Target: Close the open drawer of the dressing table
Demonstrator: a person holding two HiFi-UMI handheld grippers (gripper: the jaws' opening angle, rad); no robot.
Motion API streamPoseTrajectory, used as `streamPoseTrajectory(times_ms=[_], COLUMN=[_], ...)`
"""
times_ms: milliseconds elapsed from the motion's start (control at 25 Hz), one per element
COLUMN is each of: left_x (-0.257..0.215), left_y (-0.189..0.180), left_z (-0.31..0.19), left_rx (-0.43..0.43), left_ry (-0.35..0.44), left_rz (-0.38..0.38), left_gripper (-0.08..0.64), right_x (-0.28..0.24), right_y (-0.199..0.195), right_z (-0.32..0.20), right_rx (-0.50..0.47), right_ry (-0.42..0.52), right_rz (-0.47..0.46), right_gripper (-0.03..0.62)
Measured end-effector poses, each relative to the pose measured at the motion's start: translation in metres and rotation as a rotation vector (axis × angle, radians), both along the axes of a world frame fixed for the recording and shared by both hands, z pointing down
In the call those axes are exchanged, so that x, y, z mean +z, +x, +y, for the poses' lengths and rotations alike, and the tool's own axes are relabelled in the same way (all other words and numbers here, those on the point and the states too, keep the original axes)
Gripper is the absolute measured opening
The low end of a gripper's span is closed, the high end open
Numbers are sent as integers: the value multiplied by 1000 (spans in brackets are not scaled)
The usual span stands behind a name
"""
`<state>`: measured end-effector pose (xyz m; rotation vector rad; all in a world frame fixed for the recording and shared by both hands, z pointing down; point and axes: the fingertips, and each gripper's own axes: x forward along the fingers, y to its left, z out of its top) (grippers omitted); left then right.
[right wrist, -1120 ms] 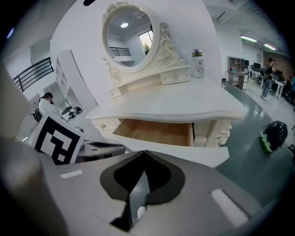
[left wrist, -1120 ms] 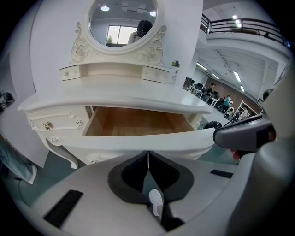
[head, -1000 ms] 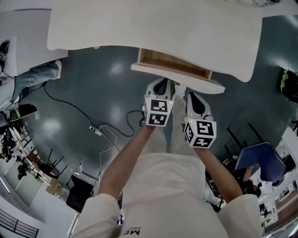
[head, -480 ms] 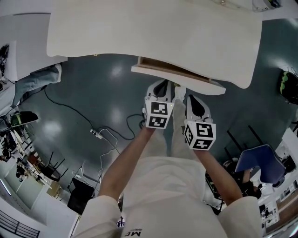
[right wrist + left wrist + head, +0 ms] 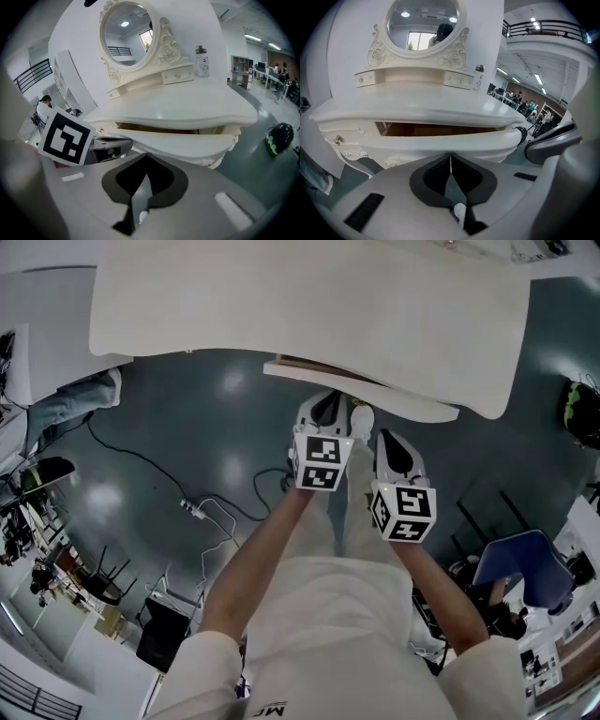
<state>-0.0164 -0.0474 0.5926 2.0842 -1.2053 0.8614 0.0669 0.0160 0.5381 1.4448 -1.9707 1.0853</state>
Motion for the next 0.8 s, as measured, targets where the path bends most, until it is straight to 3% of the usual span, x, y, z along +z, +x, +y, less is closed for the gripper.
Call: streamPoseTrajectory(times_ms=[800], left_x=[-1], left_y=[8], left_z=[-30], left_rx=[-38], left_ry=[112], left_rz=[90], left_gripper=[12], right_x=[1], right_y=[-1], right_z=[-3], right_rx=[6], right_ry=[-1], right_rz=[1], right_gripper=[2])
